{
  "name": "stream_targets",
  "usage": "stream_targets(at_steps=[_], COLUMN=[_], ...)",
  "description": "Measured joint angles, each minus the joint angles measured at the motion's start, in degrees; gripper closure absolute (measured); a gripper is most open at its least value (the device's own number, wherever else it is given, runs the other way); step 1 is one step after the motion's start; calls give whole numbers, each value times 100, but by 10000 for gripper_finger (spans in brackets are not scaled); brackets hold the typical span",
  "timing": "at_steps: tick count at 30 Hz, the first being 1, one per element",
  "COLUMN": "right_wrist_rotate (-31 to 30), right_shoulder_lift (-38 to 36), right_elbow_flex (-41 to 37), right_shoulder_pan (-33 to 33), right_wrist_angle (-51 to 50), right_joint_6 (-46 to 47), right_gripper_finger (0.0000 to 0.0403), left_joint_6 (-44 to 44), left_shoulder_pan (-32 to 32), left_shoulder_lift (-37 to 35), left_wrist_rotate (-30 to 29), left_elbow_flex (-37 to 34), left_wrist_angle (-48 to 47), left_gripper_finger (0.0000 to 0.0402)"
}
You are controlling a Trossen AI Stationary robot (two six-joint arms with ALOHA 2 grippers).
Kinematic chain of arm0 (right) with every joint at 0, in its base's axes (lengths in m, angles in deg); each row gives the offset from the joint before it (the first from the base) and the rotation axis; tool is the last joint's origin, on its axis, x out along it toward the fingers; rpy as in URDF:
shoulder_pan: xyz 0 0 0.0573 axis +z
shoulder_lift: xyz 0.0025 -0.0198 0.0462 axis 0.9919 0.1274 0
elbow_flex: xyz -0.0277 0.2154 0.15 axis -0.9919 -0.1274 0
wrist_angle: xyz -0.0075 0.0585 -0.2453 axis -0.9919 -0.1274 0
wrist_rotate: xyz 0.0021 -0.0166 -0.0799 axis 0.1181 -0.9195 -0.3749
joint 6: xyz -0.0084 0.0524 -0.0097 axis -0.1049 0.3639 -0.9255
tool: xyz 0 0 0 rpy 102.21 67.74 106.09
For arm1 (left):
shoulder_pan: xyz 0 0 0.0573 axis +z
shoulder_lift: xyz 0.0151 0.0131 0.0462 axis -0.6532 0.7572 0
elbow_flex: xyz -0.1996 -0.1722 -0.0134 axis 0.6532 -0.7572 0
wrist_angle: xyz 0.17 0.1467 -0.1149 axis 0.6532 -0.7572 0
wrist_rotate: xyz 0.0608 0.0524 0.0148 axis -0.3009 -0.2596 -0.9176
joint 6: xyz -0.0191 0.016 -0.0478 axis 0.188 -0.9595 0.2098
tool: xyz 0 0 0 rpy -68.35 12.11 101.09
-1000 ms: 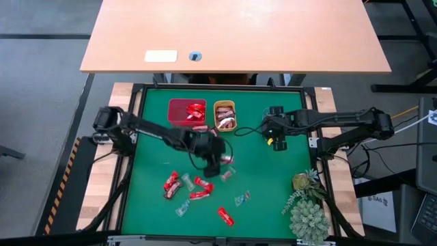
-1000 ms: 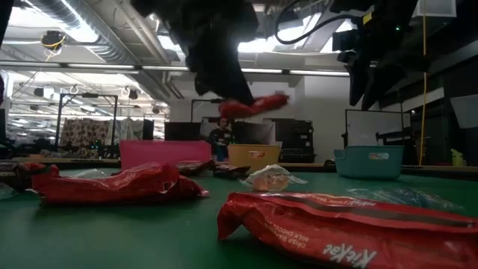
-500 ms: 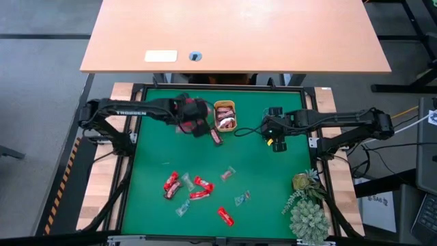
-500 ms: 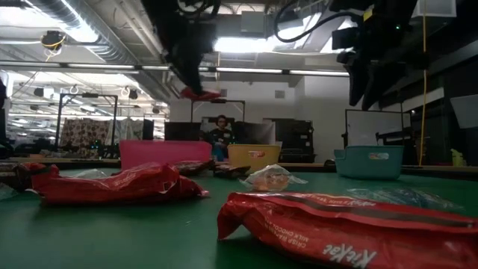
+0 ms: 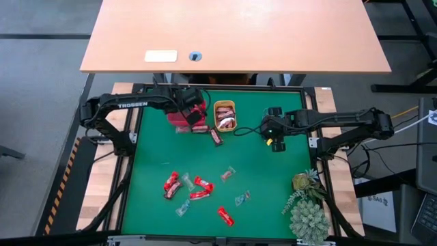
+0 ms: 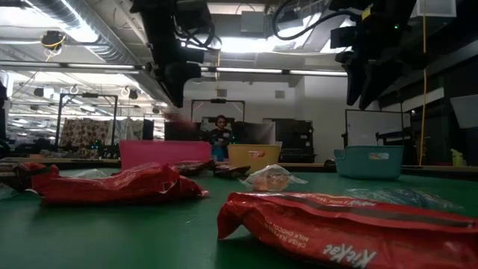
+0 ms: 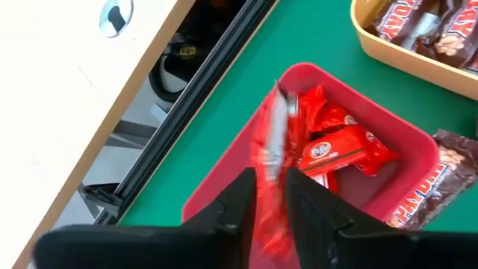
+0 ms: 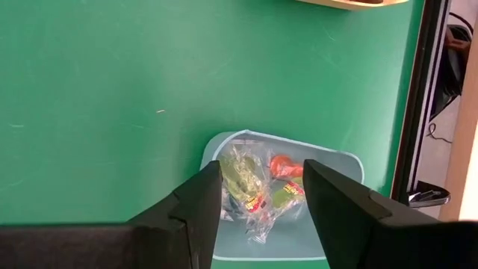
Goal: Sort candy
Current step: Put the red chocolate bar into the red bin, then put the orange gummy into the blue bin
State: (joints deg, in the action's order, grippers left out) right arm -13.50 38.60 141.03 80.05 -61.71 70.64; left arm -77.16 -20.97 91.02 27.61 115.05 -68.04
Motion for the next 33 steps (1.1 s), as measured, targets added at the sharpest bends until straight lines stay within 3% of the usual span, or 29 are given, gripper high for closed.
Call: stream_targets(at_steps=[7, 12, 20, 33], right_wrist_rotate=[488, 938, 2872, 2901], right_shoulder_lift=[0, 0, 24, 1197], right_elbow_flex=[0, 0, 2, 9], right_shoulder_pan=[0, 2, 10, 910], right_wrist_angle=[479, 1256, 2488, 3649], right_joint_6=[-5, -2, 170, -410], right_gripper_finger=[214, 214, 214, 214], left_joint_6=[14, 37, 50, 56], left_shoulder_pan=[59, 55, 52, 46], left_shoulder_lift=[0, 0, 0, 0], left_wrist_rotate=[2, 235, 315, 321], left_elbow_flex=[0, 0, 0, 0], left_wrist_angle=[6, 26, 26, 66], left_gripper_finger=[270, 255, 254, 254])
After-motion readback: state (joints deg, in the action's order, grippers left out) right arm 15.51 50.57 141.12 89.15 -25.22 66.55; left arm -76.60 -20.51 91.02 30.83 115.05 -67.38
